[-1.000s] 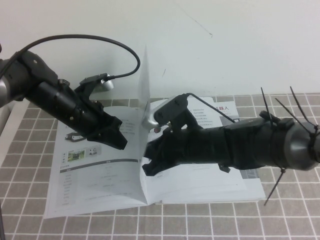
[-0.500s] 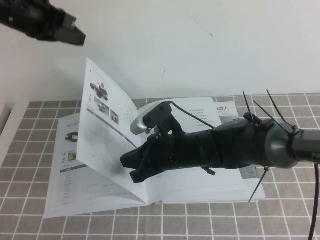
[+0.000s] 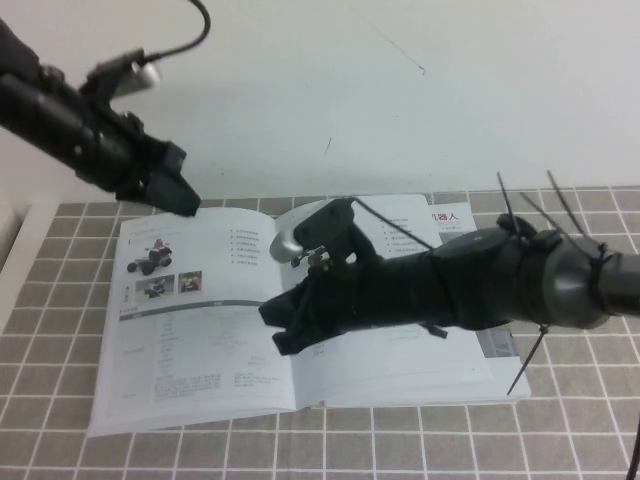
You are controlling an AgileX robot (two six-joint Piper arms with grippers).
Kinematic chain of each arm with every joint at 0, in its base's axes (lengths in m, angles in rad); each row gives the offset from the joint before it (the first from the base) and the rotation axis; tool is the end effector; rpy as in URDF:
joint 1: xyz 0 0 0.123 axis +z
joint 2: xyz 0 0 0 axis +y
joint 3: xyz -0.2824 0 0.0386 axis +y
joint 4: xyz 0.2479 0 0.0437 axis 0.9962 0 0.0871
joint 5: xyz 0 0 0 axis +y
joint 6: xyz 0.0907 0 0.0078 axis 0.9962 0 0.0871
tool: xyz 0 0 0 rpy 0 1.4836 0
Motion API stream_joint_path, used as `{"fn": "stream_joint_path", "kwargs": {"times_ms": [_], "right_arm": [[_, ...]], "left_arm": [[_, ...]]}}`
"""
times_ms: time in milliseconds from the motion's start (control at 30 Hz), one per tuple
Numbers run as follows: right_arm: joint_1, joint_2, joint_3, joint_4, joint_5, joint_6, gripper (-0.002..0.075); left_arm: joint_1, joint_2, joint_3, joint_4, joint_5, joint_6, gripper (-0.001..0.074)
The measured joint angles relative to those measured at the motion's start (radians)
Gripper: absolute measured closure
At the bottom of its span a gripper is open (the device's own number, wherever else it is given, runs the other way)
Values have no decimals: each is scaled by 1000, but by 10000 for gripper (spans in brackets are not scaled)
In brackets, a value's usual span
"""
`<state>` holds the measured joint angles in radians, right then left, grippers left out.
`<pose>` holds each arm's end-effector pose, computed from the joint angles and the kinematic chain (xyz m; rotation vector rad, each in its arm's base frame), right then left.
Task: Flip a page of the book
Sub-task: Open the closed book
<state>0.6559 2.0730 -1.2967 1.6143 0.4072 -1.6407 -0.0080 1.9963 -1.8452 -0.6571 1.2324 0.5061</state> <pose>0.3288 0.2987 0.1575 -0.9755 2.0798 0.7921 0.4286 -0.0559 0.3004 0.4911 2.5759 -0.7659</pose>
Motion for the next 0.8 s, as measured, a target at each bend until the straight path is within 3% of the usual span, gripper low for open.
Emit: {"fn": "stream_joint_path", "kwargs": {"times_ms": [133, 367, 800], "right_arm": [[-49, -76, 0, -73, -83, 60, 727], [-166, -44, 0, -177, -54, 110, 727], [-188, 57, -2, -366, -2, 262, 727]], "left_arm": [[0, 62, 112, -50, -6, 32, 738], [-1, 145, 204, -124, -27, 103, 738], [-4, 233, 212, -126, -38, 107, 738]]}}
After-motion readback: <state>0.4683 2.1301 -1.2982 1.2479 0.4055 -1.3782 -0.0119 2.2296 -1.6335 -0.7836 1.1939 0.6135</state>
